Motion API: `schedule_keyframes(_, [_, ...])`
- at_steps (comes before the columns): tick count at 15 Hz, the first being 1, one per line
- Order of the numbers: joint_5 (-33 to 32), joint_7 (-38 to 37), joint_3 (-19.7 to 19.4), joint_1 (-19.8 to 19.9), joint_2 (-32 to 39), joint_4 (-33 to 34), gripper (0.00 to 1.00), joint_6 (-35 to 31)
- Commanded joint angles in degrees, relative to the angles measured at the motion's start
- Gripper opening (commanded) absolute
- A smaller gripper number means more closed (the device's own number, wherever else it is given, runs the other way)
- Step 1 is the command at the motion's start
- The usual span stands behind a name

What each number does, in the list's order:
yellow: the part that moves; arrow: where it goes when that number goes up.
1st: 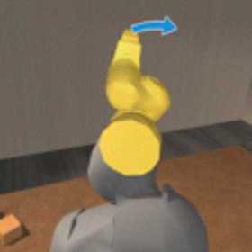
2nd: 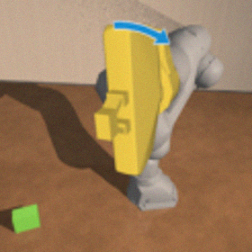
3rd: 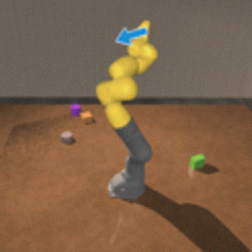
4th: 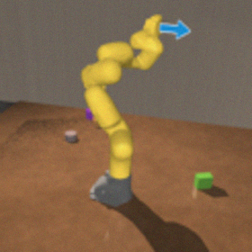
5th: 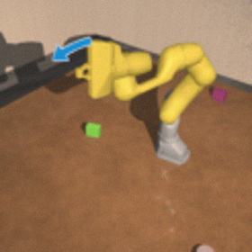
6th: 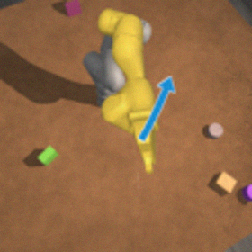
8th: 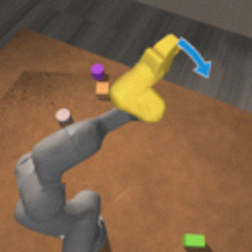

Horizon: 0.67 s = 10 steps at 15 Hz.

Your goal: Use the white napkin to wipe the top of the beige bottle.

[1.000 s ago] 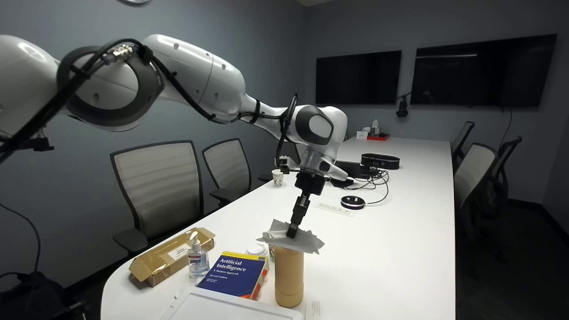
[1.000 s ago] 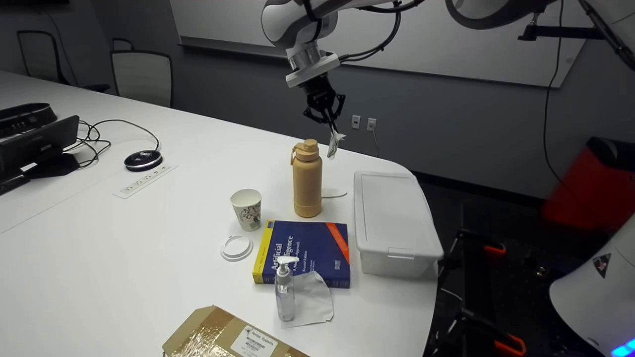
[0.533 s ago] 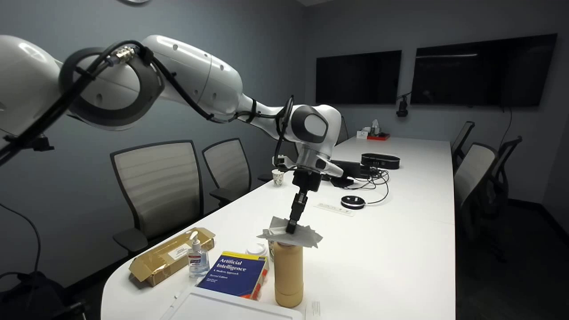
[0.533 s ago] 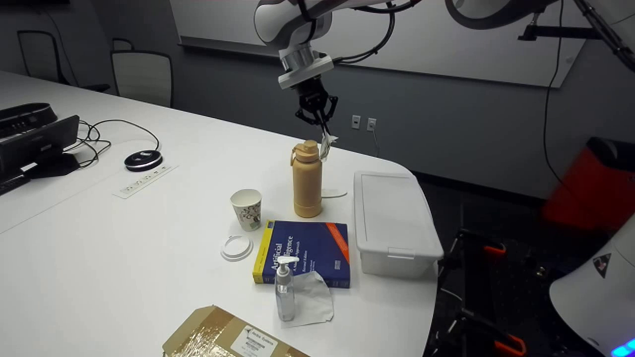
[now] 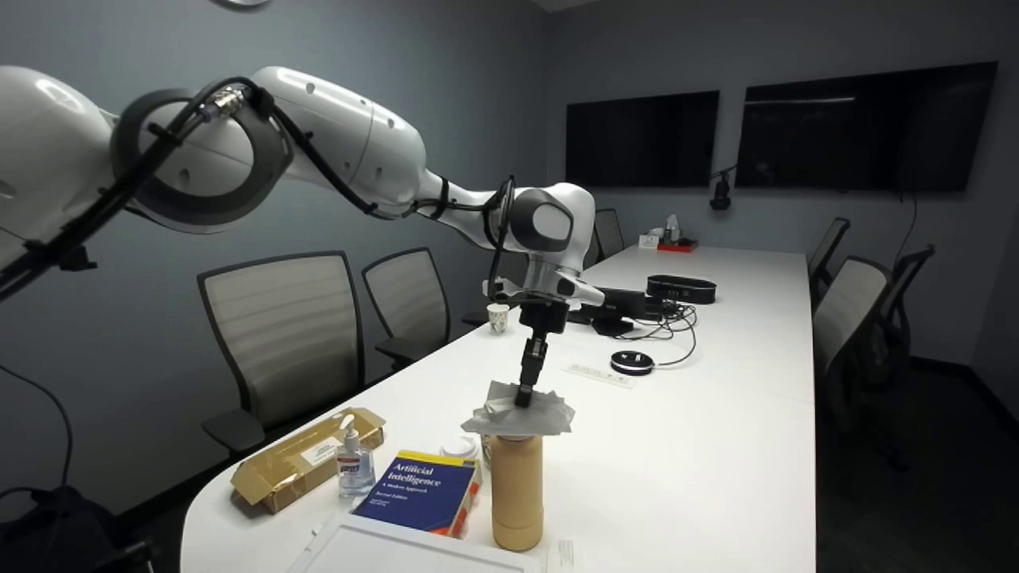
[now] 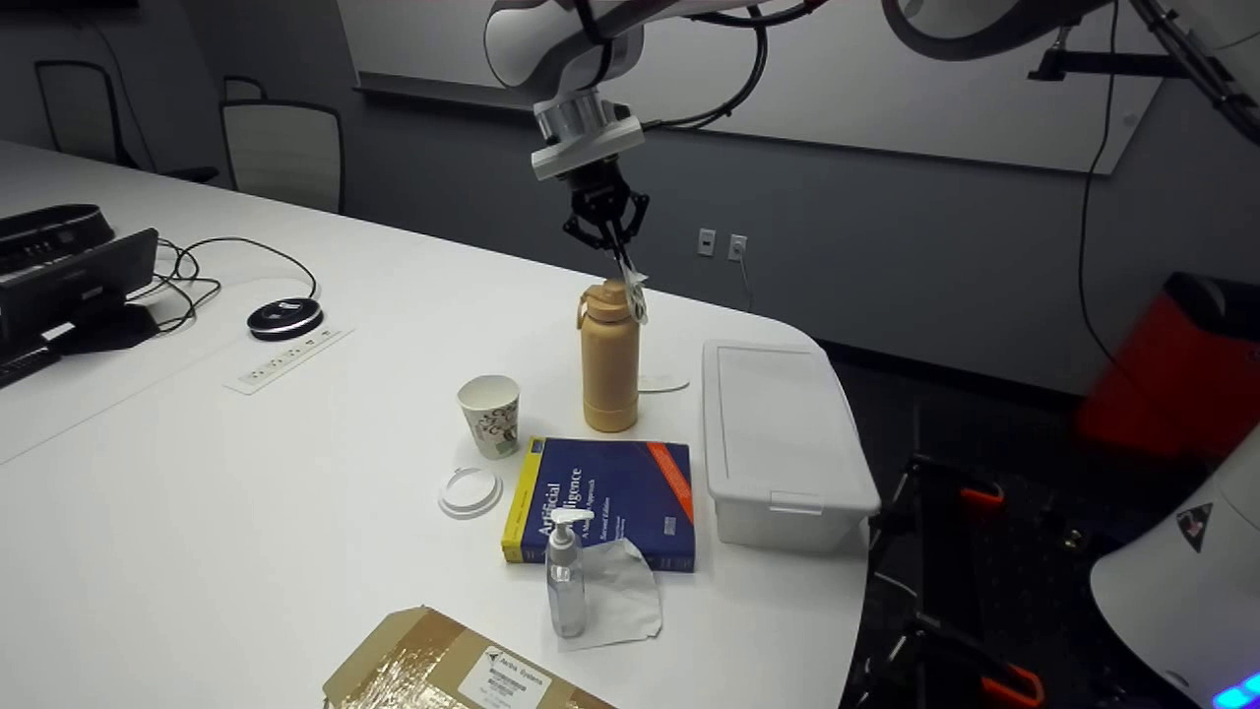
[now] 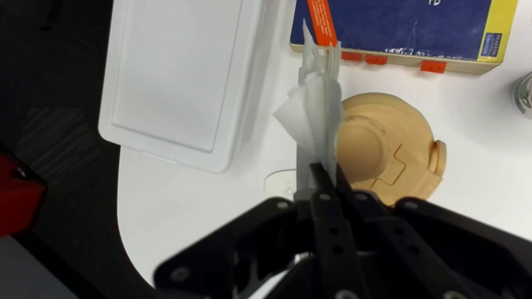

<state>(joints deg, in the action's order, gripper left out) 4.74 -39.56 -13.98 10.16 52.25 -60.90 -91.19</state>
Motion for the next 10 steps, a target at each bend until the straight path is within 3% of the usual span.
schedule_keyframes(1, [-0.19,0.59,0.05,-0.39,-1.06,-0.35,0.01,-1.62])
schedule_keyframes(4, [-0.19,1.13,0.09,-0.41,-2.08,-0.61,0.01,-1.82])
schedule_keyframes(10, [-1.71,2.47,-0.27,-0.77,-4.46,0.63,0.01,4.43])
